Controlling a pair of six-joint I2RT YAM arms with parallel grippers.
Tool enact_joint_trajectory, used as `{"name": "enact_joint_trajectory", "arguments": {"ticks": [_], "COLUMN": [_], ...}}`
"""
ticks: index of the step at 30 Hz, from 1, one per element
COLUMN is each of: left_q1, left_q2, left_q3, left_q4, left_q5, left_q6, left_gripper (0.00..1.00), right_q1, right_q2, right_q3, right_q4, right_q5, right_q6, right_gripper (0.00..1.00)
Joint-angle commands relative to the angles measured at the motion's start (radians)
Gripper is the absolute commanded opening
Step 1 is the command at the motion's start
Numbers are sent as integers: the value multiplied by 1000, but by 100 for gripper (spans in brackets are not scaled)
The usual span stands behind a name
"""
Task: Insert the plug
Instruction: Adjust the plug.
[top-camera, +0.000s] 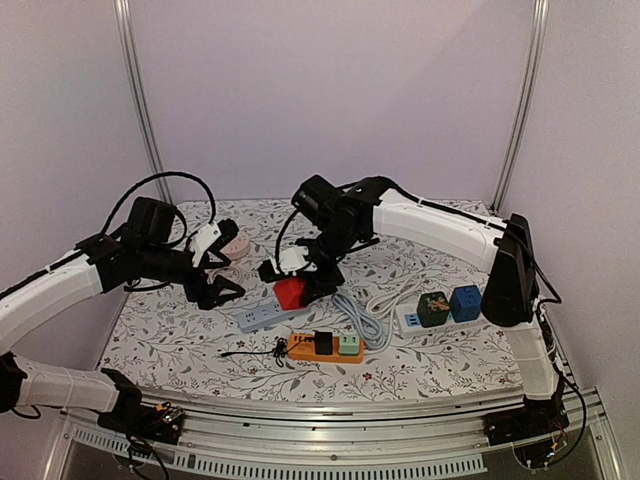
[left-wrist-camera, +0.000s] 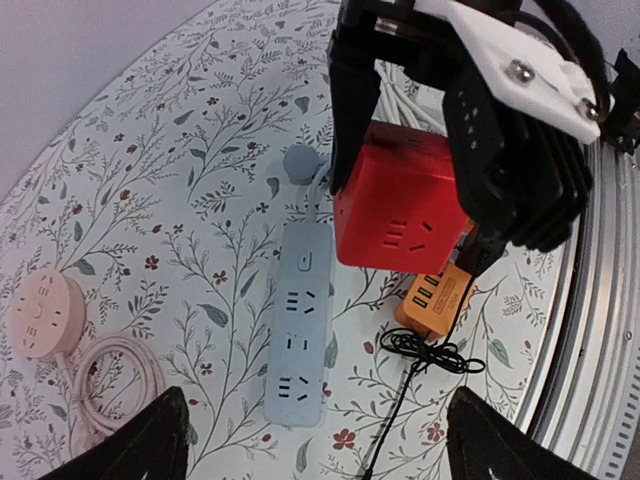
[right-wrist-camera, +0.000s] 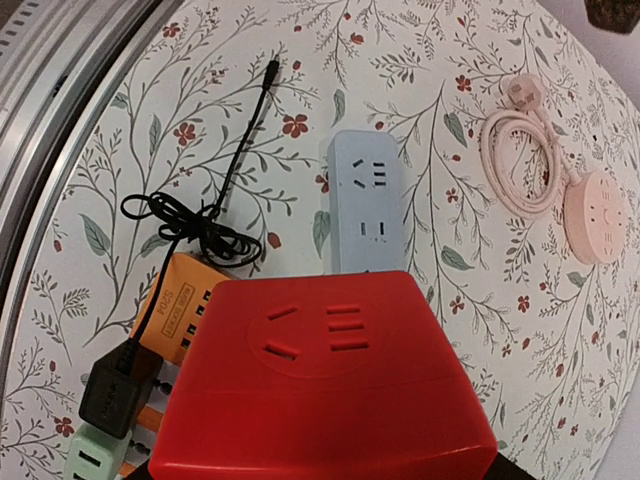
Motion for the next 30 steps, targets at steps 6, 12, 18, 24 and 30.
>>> {"name": "enact_joint_trajectory", "arguments": {"ticks": [6, 12, 18, 24, 30], "left_q1": [-195, -237, -237, -237, -236], "left_q2": [-109, -66, -64, -68, -76], "left_q3": [-154, -180, -207, -192, -201], "left_q4": [312, 403, 459, 449, 454], "left_q5": [-16, -55, -131, -101, -147], "left_q6": [77, 136, 127, 106, 25], "left_gripper": [92, 99, 88, 64, 67], "right_q1": [24, 55, 62, 65, 65], "right_q2": [-65, -117, -144, -172, -200], "right_q3": [23, -13, -27, -50, -55], "right_q4": [126, 165, 173, 198, 230], "right_q5": [-154, -154, -183, -204, -234], "right_q6": [91, 86, 92, 98, 151], "right_gripper": [0, 0, 0, 0, 0]}}
